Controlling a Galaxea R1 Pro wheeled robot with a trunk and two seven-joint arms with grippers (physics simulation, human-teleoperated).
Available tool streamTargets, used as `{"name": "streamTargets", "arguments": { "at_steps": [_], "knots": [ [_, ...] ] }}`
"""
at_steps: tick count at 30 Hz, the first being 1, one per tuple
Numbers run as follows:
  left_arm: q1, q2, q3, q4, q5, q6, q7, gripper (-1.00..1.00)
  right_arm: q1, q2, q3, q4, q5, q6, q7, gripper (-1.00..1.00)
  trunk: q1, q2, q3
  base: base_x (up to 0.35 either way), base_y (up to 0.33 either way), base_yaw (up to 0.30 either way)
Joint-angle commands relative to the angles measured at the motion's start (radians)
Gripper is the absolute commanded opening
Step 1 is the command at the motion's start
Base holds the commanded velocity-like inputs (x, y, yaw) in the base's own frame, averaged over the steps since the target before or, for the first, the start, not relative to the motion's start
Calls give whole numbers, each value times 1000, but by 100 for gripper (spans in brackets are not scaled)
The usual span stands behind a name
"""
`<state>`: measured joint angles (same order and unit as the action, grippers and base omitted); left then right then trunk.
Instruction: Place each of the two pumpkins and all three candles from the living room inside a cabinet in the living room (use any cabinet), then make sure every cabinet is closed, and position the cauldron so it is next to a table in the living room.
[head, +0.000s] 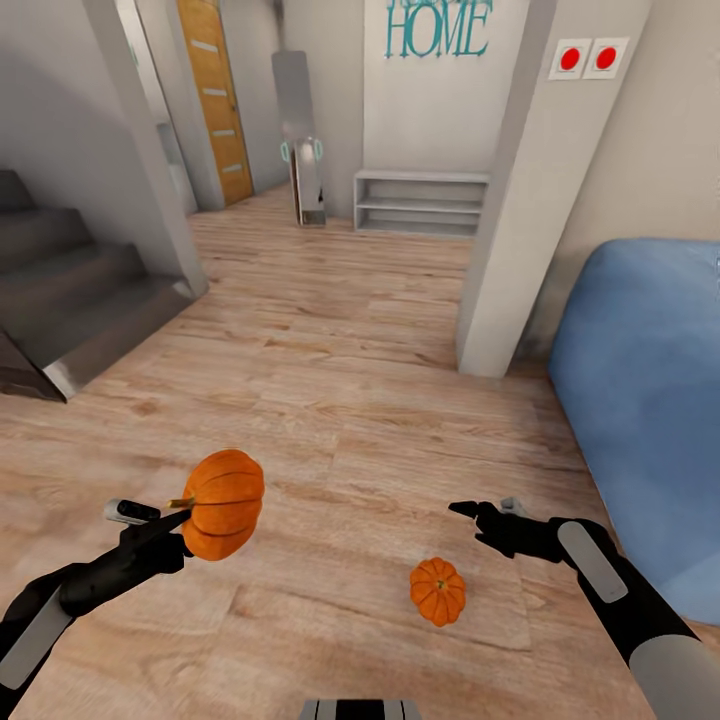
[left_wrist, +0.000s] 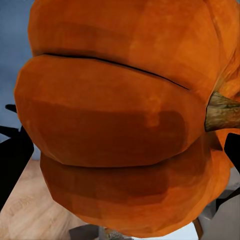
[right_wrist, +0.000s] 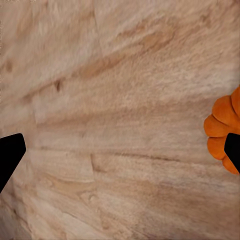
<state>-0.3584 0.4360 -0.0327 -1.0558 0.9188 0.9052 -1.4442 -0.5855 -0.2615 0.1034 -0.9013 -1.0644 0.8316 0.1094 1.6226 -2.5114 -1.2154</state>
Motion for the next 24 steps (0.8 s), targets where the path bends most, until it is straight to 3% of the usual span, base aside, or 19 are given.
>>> {"name": "streamTargets", "arguments": {
  "at_steps": [1,8,16,24],
  "knots": [
    [-1,1,-3,0,5,11,-3,-100,-1,-1,2,2,8,2,6,100,-1,0,3,0,0,0],
    [-1,1,-3,0,4,12,-3,-100,-1,-1,-15,36,8,-6,-82,100,-4,2,30,0,0,0],
    [-1,1,-3,0,4,12,-3,-100,-1,1,-29,44,6,-11,-167,100,-4,2,30,0,0,0],
    [-1,1,-3,0,3,12,-4,-100,-1,1,-30,44,6,-11,-177,100,0,0,-1,0,0,0]
  ]
}}
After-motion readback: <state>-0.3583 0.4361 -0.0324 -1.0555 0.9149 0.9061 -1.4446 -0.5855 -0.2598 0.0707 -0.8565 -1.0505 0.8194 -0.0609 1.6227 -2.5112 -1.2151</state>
